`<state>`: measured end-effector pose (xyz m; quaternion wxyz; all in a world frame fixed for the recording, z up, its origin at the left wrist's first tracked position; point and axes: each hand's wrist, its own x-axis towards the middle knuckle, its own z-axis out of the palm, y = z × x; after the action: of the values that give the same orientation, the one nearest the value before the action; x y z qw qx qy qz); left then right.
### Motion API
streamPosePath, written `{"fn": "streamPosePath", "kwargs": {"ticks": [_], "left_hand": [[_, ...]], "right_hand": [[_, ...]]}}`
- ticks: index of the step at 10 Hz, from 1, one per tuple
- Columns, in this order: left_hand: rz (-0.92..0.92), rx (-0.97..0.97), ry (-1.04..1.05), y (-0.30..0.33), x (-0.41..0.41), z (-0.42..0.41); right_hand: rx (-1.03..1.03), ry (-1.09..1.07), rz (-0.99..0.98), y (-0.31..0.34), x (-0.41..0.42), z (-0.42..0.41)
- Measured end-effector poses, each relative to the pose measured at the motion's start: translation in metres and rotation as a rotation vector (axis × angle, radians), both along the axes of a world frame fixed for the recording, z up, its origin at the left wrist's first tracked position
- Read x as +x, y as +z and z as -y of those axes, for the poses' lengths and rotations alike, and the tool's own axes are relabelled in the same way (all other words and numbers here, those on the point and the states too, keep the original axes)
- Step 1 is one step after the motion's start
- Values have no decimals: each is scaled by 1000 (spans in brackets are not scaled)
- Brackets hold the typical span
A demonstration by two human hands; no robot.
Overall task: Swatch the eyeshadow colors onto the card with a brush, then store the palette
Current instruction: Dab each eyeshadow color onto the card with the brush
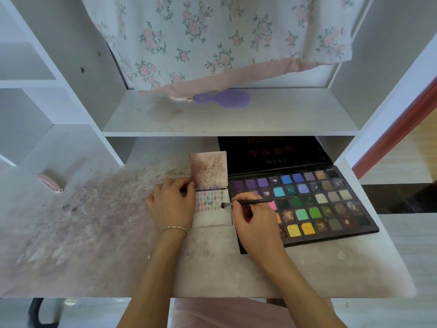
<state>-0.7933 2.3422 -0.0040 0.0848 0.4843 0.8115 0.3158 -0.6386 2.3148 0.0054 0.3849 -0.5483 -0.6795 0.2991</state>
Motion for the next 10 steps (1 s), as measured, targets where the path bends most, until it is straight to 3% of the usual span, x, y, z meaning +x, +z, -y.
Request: {"fn": "streamPosePath", "kwargs": {"ticks": [6, 8, 10], "left_hand": [[11, -1, -2, 1, 0, 1], [17, -7, -4, 0, 0, 1], [40, -29, -28, 1, -3, 2]], "right_hand": [[40, -28, -24, 0, -1, 0], [174, -91, -207, 2, 0, 2], [199, -79, -257, 4, -3, 0]]}}
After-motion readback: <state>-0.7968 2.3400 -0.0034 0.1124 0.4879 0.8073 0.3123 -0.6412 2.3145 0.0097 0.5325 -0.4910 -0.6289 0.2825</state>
